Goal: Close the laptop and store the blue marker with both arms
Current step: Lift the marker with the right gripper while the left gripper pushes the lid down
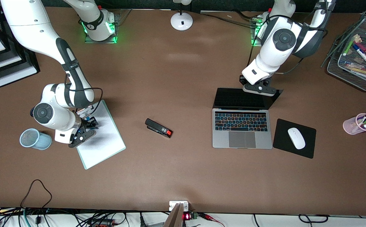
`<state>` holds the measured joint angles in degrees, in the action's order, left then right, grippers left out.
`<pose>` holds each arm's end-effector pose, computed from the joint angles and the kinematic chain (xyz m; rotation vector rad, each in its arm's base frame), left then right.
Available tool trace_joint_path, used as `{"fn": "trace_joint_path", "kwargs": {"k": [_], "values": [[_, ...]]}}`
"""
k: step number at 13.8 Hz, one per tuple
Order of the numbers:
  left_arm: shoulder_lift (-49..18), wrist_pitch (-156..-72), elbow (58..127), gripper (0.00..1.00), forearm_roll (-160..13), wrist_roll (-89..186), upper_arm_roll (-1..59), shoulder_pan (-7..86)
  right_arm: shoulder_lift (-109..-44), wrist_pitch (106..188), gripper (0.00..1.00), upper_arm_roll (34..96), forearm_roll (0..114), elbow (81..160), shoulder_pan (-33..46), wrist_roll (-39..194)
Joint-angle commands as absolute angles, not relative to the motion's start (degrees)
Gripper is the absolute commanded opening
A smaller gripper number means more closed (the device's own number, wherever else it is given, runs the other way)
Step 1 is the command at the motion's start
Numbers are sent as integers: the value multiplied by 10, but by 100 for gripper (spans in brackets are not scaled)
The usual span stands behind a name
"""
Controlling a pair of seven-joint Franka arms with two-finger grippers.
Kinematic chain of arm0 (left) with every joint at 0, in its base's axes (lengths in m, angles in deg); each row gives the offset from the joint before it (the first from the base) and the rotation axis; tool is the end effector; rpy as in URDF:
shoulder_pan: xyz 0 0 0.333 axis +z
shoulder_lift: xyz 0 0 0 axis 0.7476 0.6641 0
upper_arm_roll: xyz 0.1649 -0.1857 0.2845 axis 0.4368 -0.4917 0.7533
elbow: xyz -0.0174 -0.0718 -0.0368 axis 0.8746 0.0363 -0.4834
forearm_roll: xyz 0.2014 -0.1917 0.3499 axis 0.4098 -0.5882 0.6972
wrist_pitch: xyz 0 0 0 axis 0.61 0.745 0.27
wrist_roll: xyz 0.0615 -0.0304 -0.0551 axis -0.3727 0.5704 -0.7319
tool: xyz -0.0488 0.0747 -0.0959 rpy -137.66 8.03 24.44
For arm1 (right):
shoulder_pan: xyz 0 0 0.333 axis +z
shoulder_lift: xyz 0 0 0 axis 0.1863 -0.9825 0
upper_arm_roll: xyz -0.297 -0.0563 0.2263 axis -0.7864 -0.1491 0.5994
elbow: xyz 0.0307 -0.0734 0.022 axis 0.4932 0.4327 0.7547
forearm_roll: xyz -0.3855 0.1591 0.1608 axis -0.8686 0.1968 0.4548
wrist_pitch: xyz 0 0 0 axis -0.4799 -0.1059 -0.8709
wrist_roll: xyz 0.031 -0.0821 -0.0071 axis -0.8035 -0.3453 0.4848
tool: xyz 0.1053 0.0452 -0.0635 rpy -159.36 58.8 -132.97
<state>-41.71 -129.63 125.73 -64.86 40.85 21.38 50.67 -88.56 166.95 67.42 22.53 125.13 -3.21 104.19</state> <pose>0.5052 -0.2216 0.3506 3.1258 -0.2584 0.0243 0.7176 0.0593 0.1843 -2.9876 -0.9310 0.0831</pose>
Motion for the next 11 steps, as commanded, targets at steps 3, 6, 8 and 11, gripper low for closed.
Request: {"fn": "trace_joint_path", "kwargs": {"k": [3, 6, 8, 11], "values": [[-391, -1331, 1225, 0, -578, 414, 210, 544, -894, 1676, 49, 674, 231, 1247, -32, 1054], [-359, -1374, 1218, 0, -579, 413, 210, 544, -902, 1685, 48, 674, 231, 1247, -32, 1054], [-345, -1395, 1218, 0, -575, 414, 211, 548, -902, 1685, 42, 674, 230, 1247, -32, 1054], [-316, -1434, 1208, 0, -559, 414, 212, 554, -905, 1690, 31, 674, 230, 1246, -33, 1054]]}}
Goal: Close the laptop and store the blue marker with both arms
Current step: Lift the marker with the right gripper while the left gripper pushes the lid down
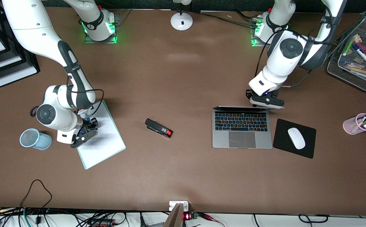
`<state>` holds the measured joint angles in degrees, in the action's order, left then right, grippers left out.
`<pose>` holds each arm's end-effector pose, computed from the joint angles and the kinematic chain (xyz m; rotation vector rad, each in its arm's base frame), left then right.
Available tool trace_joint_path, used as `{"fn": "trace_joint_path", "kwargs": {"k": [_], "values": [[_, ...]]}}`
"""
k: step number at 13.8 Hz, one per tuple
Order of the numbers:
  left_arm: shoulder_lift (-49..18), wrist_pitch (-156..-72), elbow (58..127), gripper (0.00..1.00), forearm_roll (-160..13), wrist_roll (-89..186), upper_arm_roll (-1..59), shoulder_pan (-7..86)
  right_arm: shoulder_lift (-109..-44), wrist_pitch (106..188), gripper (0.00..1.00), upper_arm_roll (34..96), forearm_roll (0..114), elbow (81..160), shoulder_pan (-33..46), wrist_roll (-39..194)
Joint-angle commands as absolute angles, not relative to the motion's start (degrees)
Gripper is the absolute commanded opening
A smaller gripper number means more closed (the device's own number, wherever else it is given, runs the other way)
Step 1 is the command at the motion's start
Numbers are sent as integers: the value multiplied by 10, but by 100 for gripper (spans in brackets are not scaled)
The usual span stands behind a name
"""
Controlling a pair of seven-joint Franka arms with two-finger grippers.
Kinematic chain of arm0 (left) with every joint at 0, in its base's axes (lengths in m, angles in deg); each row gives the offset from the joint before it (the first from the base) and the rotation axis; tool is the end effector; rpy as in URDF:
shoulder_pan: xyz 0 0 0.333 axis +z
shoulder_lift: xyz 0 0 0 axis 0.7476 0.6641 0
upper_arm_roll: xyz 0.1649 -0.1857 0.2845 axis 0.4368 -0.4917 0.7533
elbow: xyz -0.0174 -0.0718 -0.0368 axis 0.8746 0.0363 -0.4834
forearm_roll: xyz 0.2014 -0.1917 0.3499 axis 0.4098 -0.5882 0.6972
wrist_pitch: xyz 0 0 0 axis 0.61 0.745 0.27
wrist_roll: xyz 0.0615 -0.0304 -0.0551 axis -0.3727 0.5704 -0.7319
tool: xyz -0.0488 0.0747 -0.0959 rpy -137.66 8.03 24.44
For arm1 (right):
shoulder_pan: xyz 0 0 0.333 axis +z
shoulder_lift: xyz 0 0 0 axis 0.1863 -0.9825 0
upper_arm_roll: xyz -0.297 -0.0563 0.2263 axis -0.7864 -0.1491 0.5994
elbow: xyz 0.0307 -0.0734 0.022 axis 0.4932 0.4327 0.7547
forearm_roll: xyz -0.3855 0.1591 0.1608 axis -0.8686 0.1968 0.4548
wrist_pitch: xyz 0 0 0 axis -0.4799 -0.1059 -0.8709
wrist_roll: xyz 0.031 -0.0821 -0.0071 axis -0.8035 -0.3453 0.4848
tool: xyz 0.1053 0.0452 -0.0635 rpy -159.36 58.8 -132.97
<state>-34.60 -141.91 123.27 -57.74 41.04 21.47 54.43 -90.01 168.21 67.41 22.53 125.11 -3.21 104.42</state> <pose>0.5598 -0.1999 0.3281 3.0952 -0.2948 0.2561 0.7168 0.0589 0.1680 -2.9868 -0.9371 0.0882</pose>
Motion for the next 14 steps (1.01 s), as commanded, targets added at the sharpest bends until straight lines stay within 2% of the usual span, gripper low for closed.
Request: {"fn": "trace_joint_path", "kwargs": {"k": [1, 3, 5, 9, 14], "values": [[-307, -1435, 1198, 0, -559, 414, 212, 557, -906, 1691, 24, 674, 229, 1245, -33, 1054], [-279, -1435, 1170, 0, -556, 414, 212, 558, -905, 1690, 8, 674, 230, 1244, -33, 1054], [-253, -1435, 1144, 0, -519, 412, 216, 559, -903, 1687, 0, 674, 229, 1241, -33, 1055], [-207, -1437, 1105, 0, -501, 411, 218, 558, -882, 1668, 0, 672, 230, 1220, -37, 1080], [-135, -1457, 1055, 0, -441, 408, 224, 558, -849, 1537, 0, 669, 239, 1146, -50, 1103]]}}
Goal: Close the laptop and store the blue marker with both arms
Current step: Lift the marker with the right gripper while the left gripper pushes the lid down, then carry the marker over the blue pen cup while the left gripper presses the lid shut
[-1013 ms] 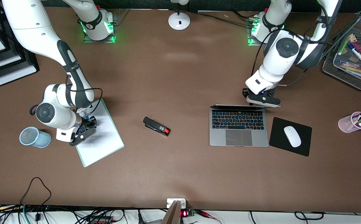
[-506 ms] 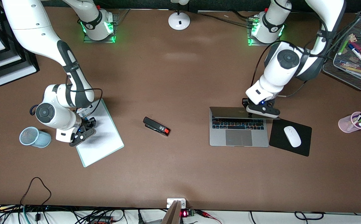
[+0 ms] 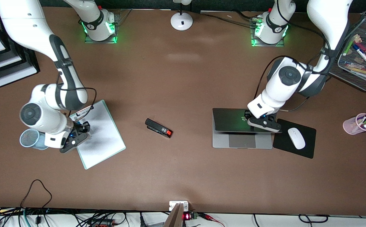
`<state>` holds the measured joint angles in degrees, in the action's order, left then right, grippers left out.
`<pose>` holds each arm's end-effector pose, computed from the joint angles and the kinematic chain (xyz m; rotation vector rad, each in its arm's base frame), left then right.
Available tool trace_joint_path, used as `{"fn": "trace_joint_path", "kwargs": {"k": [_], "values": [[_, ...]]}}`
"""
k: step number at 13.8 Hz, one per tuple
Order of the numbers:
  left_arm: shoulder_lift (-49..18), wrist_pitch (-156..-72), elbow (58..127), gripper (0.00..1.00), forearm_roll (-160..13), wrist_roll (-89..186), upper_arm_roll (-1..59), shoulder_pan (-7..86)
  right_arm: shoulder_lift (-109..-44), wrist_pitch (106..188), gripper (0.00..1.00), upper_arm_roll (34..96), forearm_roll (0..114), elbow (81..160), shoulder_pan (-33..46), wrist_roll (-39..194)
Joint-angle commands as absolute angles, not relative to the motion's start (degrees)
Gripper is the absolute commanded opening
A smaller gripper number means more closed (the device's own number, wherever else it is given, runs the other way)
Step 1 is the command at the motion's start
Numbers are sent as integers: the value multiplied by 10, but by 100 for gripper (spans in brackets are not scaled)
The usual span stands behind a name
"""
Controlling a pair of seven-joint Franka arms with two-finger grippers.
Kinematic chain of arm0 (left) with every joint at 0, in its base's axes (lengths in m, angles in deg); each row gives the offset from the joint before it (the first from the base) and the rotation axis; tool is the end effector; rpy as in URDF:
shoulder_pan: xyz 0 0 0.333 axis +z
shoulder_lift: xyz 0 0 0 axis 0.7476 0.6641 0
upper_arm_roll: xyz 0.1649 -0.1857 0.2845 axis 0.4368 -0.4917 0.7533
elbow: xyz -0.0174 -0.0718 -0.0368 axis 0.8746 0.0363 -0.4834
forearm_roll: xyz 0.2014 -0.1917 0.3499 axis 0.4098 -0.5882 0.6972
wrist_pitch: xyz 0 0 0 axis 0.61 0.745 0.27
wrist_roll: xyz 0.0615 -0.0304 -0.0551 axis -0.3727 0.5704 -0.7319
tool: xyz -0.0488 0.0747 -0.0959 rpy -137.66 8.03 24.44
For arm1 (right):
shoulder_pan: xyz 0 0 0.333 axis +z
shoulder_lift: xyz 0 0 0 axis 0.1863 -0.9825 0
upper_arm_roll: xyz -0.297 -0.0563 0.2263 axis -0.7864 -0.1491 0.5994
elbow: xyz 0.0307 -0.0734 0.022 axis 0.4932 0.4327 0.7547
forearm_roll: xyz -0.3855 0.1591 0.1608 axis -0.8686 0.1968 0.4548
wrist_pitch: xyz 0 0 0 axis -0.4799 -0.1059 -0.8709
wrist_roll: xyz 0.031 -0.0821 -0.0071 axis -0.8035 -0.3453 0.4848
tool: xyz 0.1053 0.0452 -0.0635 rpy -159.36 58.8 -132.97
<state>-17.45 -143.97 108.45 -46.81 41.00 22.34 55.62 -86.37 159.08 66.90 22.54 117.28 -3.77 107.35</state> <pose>0.6584 -0.1979 0.2781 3.0702 -0.4069 0.3070 0.7555 0.0518 0.2641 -2.9746 -0.9963 0.0243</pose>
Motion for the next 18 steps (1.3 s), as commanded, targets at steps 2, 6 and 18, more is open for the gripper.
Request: {"fn": "trace_joint_path", "kwargs": {"k": [2, 6, 18], "values": [[-108, -1497, 1054, 0, -438, 409, 243, 551, -837, 1522, 0, 673, 240, 1133, -75, 1152], [-51, -1540, 1023, 0, -398, 408, 261, 549, -825, 1503, 0, 671, 357, 1117, -117, 1297], [-24, -1552, 1011, 0, -396, 409, 263, 551, -857, 1369, 0, 673, 554, 1009, -262, 1672]]}}
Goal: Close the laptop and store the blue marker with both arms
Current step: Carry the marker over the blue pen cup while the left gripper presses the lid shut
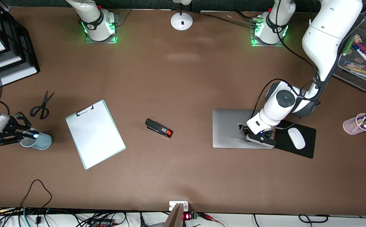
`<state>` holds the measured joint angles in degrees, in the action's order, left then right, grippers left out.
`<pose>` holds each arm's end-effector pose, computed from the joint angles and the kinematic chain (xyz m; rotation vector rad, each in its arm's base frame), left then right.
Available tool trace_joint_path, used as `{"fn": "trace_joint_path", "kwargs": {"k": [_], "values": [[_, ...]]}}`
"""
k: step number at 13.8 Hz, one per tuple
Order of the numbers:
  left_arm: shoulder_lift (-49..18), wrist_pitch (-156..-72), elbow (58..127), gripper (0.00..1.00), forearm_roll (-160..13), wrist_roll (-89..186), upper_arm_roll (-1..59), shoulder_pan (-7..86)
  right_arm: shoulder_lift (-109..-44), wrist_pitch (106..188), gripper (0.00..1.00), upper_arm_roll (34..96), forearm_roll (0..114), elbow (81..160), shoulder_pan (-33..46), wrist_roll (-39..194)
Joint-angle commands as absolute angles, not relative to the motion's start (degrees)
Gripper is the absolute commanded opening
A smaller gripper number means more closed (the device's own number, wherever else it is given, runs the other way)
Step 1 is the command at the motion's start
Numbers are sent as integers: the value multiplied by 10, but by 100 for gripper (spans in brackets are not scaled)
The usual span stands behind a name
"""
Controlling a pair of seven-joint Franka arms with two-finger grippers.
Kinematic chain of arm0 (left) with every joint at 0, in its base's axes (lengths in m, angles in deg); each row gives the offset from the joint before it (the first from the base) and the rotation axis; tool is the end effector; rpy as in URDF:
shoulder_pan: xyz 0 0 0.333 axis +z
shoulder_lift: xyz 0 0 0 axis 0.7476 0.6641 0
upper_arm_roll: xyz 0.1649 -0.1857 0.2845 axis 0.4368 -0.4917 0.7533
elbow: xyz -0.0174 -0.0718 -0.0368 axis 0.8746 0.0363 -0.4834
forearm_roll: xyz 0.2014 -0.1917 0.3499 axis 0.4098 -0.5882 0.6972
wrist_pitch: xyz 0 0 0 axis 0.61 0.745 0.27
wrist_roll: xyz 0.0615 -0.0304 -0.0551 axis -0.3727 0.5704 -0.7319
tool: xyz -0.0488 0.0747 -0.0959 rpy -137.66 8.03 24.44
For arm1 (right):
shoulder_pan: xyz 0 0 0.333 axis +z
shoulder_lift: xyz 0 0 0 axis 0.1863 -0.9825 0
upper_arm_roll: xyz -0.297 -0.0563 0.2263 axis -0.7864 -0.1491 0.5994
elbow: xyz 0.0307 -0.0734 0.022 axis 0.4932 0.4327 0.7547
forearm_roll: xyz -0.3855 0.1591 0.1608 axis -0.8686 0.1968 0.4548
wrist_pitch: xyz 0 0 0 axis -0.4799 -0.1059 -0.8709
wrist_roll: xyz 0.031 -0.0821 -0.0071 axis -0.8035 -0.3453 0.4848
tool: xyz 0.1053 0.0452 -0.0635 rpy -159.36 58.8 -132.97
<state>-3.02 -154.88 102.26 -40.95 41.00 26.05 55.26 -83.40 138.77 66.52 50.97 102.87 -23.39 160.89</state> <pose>0.7018 -0.1763 0.1743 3.0110 -0.4124 0.3818 0.7690 -0.1660 0.4131 -2.3699 -1.4179 -0.4748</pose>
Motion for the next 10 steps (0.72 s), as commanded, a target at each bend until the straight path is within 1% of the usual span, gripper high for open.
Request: {"fn": "trace_joint_path", "kwargs": {"k": [1, 4, 6, 8, 10], "values": [[-25, -1551, 1011, 0, -395, 409, 263, 553, -873, 1363, 0, 673, 585, 993, -278, 1712], [-30, -1550, 1012, 1, -395, 409, 262, 556, -927, 1308, 0, 673, 637, 928, -310, 1764], [-43, -1539, 1012, 1, -396, 408, 261, 555, -940, 1286, 0, 673, 672, 914, -329, 1799], [-62, -1507, 1011, 1, -396, 409, 258, 556, -943, 1286, 0, 673, 707, 914, -340, 1859], [-94, -1450, 1010, 2, -397, 409, 253, 554, -954, 1278, 0, 673, 735, 914, -356, 1872]]}}
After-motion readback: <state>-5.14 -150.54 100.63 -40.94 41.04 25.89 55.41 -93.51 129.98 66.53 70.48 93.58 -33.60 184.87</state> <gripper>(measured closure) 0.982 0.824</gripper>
